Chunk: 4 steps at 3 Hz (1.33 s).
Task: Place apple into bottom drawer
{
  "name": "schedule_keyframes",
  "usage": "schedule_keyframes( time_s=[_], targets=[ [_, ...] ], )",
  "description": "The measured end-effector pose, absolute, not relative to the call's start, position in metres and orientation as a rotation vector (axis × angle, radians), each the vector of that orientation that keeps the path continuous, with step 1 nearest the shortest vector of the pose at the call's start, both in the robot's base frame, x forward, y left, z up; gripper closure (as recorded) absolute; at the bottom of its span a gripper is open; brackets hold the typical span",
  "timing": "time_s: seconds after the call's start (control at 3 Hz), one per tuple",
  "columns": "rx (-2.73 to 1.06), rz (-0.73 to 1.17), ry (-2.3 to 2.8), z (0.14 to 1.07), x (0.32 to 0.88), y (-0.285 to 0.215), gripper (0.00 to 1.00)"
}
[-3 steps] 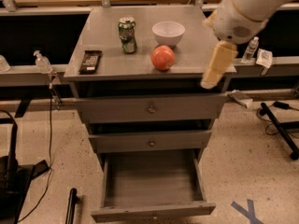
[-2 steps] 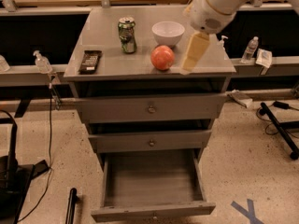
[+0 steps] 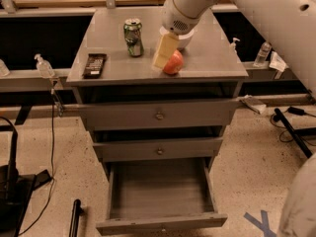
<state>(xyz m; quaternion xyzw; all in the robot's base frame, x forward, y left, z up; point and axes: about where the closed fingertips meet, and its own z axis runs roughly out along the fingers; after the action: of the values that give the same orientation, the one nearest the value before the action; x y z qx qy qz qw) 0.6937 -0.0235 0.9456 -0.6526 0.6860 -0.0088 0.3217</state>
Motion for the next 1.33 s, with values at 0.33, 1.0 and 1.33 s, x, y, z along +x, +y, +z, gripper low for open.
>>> schedule_keyframes(
  time_s=[0.33, 1.0, 1.33],
  targets=[
    [-1.7, -0.037, 1.848, 0.919, 0.702, -0.031, 0.0],
    [-1.597, -0.117, 1.934, 0.882, 0.718, -0.062, 0.0],
    [-1.593, -0.087, 1.929, 0.866, 0.723, -0.052, 0.14]
  ],
)
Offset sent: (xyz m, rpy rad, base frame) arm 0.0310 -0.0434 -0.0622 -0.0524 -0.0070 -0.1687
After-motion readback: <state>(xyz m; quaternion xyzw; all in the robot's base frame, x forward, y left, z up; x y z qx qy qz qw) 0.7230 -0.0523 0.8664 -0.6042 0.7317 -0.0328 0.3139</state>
